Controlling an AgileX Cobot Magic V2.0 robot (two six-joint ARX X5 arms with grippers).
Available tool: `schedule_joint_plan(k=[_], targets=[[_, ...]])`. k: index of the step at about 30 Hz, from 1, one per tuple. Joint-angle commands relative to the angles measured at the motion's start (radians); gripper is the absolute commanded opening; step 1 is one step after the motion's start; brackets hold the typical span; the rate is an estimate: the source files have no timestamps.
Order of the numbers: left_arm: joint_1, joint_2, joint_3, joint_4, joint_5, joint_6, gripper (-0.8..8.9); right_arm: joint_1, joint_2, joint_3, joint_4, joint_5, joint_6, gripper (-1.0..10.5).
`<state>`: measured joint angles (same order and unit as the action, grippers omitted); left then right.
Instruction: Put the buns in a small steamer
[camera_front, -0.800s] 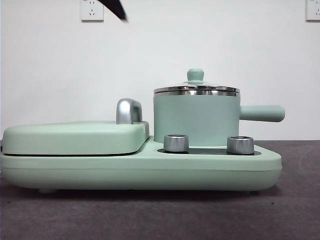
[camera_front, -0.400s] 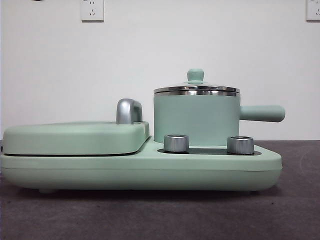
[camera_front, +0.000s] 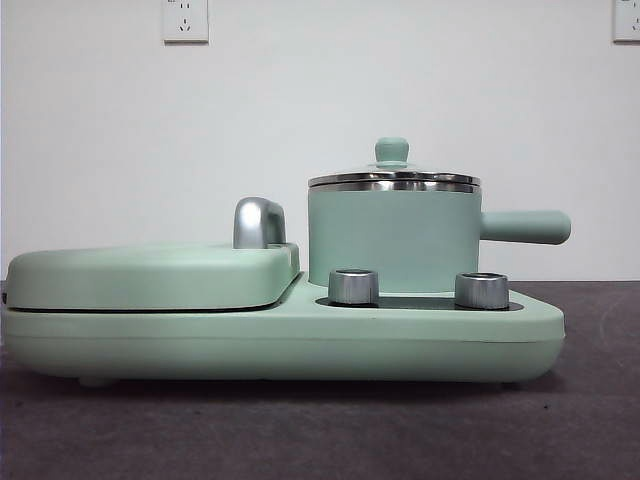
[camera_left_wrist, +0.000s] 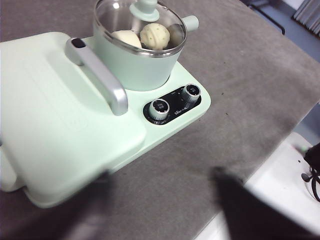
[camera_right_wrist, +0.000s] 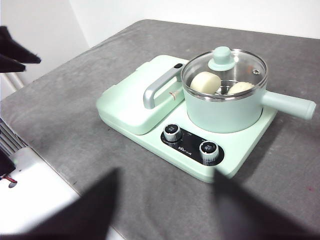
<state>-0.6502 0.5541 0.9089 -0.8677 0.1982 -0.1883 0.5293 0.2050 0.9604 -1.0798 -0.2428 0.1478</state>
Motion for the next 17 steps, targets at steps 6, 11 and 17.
schedule_joint_plan(k=[6,11,17], targets=[[-0.006,-0.038,0.006,0.029,-0.007,-0.04,0.07,0.003,0.002,0.008,0.018,0.007,-0.005,0.1],[-0.006,-0.041,0.006,0.03,-0.007,-0.04,0.07,0.004,0.002,0.008,0.021,0.006,-0.005,0.1],[0.012,-0.075,-0.035,0.085,-0.007,-0.037,0.07,0.004,0.002,0.008,0.041,0.007,-0.005,0.1]])
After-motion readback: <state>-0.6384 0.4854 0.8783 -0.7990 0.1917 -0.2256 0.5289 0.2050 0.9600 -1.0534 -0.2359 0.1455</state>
